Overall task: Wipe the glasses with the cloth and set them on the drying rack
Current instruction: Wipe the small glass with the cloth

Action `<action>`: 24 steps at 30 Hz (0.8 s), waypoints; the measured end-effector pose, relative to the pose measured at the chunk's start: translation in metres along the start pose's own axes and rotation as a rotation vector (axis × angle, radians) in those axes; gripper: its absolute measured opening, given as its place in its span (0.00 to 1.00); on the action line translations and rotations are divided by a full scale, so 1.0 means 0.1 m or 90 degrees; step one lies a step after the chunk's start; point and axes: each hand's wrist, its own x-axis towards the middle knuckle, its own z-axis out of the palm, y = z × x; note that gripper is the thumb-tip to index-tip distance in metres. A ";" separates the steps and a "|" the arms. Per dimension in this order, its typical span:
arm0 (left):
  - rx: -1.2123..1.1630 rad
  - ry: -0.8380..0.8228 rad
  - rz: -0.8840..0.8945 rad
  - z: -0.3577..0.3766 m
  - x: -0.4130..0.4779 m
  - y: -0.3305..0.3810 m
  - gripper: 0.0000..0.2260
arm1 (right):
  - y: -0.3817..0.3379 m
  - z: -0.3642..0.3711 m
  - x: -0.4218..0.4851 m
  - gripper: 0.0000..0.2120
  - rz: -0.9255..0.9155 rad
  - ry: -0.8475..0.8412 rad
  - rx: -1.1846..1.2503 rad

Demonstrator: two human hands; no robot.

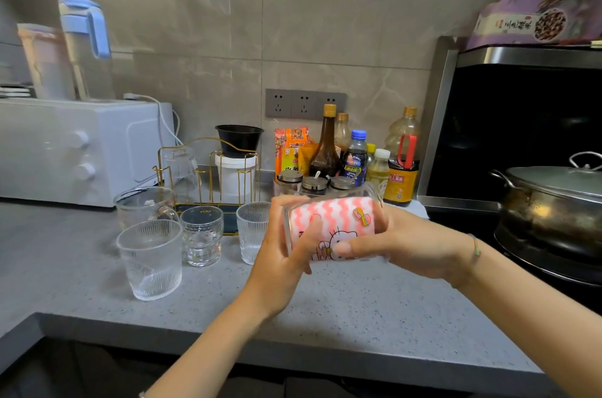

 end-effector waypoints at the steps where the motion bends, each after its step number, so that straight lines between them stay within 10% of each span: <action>1: -0.016 -0.026 -0.040 -0.02 0.00 0.00 0.23 | 0.00 -0.02 0.00 0.18 0.016 -0.001 -0.021; 12: -0.256 -0.336 -0.464 -0.25 0.14 0.05 0.34 | 0.02 -0.11 0.02 0.18 0.061 -0.036 -0.105; 24: -0.342 -0.118 -0.514 -0.15 0.15 0.18 0.29 | 0.17 -0.12 0.20 0.16 -0.025 0.326 0.220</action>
